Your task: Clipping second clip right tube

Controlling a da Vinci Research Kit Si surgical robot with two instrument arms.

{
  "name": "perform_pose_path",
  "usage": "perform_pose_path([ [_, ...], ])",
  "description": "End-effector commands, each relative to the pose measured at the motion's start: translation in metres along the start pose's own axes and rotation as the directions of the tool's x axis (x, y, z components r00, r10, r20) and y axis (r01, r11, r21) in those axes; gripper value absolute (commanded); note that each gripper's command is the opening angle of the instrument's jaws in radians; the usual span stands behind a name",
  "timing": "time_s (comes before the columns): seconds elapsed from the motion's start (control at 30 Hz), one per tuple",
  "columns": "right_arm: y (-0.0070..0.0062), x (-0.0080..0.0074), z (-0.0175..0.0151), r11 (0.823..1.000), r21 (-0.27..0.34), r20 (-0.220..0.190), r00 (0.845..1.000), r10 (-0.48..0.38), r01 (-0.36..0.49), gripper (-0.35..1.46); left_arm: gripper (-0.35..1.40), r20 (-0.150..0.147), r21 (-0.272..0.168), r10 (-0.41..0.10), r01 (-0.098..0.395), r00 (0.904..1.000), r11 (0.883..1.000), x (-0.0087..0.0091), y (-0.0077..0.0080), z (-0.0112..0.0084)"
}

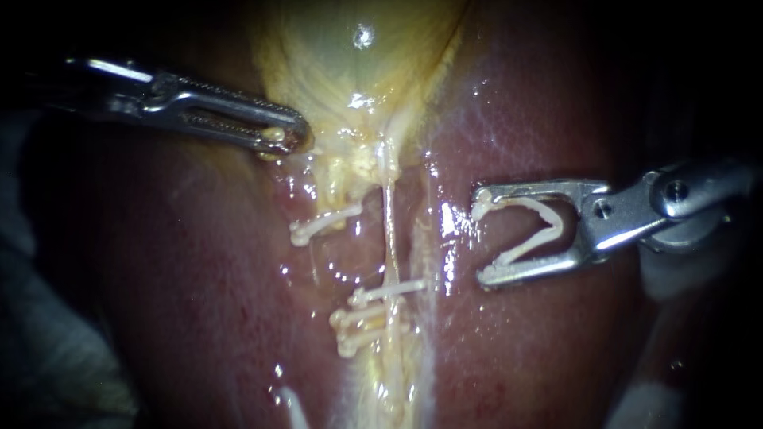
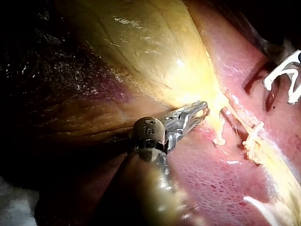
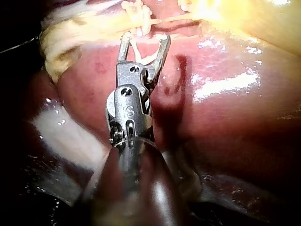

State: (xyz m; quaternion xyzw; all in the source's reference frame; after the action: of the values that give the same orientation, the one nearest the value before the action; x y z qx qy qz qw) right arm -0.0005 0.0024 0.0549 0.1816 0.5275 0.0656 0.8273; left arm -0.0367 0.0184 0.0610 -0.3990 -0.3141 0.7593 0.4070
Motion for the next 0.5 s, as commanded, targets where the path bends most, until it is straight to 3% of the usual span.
perform_pose_path([
  [0.03,0.0000,0.0001,0.0000,1.000,0.000,0.000,1.000,0.000,0.000,0.50,-0.35,0.001,-0.001,0.000,0.000,1.0000,1.000,0.0000,0.0001,-0.0003],
  [0.13,0.0000,0.0001,0.0000,1.000,0.000,0.000,1.000,0.000,0.000,0.50,-0.35,0.006,-0.012,-0.003,0.003,1.0000,1.000,0.0004,0.0006,-0.0017],
  [0.37,0.0000,0.0001,0.0001,1.000,-0.001,0.000,1.000,0.000,0.000,0.50,-0.35,-0.015,0.017,-0.013,0.013,0.9998,1.000,0.0014,0.0020,-0.0071],
  [0.5,0.0001,0.0003,0.0005,1.000,0.000,-0.001,1.000,0.001,-0.001,0.49,-0.35,-0.017,0.020,-0.016,0.016,0.9997,1.000,0.0017,0.0023,-0.0077],
])
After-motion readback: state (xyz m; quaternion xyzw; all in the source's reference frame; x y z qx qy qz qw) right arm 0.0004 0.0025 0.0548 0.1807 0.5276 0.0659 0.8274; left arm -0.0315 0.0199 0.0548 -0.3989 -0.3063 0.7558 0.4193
